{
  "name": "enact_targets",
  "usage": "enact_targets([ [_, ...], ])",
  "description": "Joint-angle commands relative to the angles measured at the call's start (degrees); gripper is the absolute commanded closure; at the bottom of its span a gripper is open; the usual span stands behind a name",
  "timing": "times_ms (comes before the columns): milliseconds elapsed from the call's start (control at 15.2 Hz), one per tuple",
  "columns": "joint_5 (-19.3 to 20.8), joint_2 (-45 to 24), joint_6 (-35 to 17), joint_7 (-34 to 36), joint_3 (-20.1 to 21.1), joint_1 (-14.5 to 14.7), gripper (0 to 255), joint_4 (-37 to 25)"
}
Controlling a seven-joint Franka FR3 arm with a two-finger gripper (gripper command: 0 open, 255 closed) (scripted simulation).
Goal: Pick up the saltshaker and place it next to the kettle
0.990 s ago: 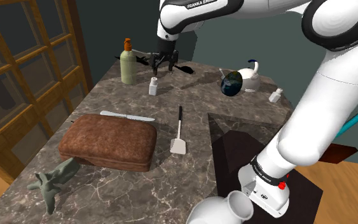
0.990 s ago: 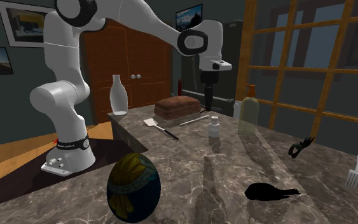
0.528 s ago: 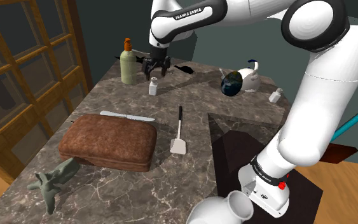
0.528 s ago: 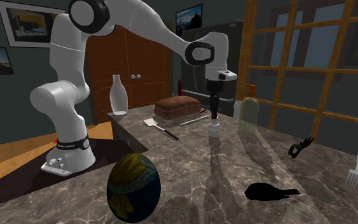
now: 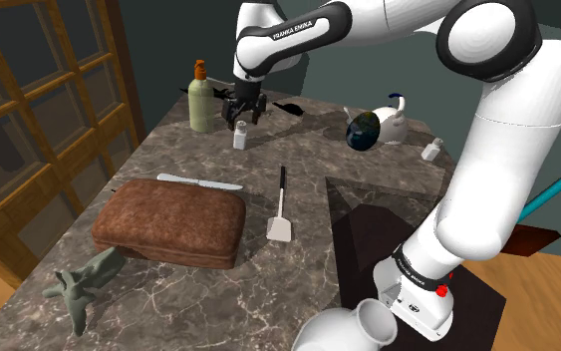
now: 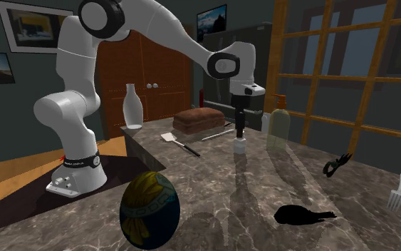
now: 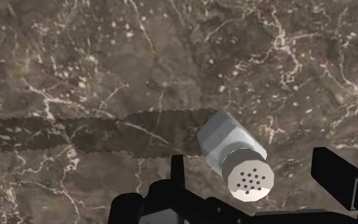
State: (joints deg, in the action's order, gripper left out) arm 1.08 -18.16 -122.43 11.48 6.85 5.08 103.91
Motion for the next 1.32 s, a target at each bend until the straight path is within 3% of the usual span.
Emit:
enact_targets([
  [0, 0.00, -0.01, -0.03, -0.01, 0.00, 0.00, 0, 0.02],
  [66, 0.00, -0.01, -0.03, -0.01, 0.00, 0.00, 0, 0.02],
  [132, 0.00, -0.01, -0.03, -0.01, 0.00, 0.00, 255, 0.01],
  [726, 0.00, -0.01, -0.03, -0.01, 0.00, 0.00, 255, 0.02],
  [1254, -0.31, 2.26, 5.39, -0.13, 0.11, -0.08, 255, -3.15],
])
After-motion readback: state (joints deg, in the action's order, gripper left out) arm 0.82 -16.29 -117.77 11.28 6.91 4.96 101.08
